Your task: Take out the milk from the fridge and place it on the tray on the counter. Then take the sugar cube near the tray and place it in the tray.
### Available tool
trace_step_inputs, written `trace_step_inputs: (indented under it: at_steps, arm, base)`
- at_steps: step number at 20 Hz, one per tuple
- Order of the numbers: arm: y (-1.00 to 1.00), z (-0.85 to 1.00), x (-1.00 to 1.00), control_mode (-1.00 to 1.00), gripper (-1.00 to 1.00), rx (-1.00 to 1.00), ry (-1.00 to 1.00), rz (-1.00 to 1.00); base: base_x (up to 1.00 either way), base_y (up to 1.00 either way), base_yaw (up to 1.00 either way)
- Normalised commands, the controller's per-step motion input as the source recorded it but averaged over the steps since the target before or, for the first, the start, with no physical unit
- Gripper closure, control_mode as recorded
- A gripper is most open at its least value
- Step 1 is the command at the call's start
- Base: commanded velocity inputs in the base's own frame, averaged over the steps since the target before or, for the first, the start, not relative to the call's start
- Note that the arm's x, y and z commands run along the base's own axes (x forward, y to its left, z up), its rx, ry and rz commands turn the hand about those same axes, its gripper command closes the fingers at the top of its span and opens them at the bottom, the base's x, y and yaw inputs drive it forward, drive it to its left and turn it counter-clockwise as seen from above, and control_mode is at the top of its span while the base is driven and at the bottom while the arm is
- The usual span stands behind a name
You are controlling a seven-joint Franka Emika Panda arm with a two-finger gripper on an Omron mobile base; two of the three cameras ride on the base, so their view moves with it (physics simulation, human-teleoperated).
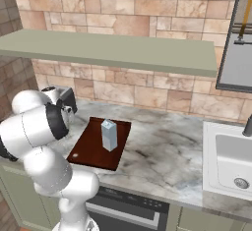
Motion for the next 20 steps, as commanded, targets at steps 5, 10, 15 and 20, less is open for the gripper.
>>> trace_step_inputs:
  at_steps: [5, 10, 15, 20]
  arm:
    - [-0.62, 0.26, -0.22, -1.0, 1.0, -0.06, 0.0, 0.0]
    - [-0.52, 0.08, -0.18, -1.0, 1.0, -0.03, 0.0, 0.01]
    - [-0.35, -0.01, -0.1, -1.0, 1.0, 0.0, 0.0, 0.08]
    - [-0.29, -0.18, 0.0, -1.0, 1.0, 0.01, 0.0, 0.16]
  base:
    - [0.0, 0.0, 0.0]
    - [0.0, 0.0, 0.0]
    - [0.0, 0.0, 0.0]
    - [0.0, 0.0, 0.0]
